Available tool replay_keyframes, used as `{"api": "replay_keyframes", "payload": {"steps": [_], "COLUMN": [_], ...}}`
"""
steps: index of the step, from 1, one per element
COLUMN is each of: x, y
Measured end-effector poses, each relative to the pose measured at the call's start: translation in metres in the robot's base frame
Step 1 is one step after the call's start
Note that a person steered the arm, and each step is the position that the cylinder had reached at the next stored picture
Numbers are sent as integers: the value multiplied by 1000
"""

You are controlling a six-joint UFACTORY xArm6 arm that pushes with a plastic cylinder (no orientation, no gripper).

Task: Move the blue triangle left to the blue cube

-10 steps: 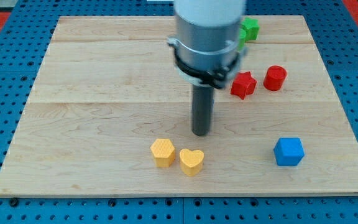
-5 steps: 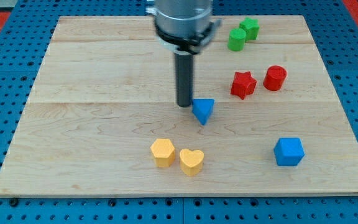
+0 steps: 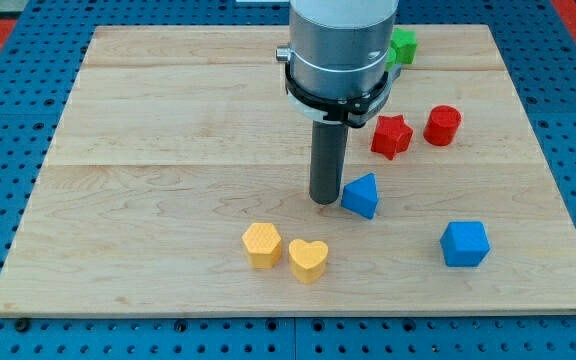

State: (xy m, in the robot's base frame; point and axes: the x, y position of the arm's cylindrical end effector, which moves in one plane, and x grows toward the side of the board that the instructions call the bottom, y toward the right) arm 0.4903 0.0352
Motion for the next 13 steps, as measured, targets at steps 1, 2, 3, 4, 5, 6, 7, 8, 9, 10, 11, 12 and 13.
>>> {"api": "replay_keyframes", "payload": {"steps": [1,2,3,4,5,6,7,8,9,10,11,12,13], "x": [0,-1,-1,-17,-3,27,16,23,30,35,40,40,40], "y": [0,-5,3,16,56,56,31,-10,-7,26,59,86,107]}}
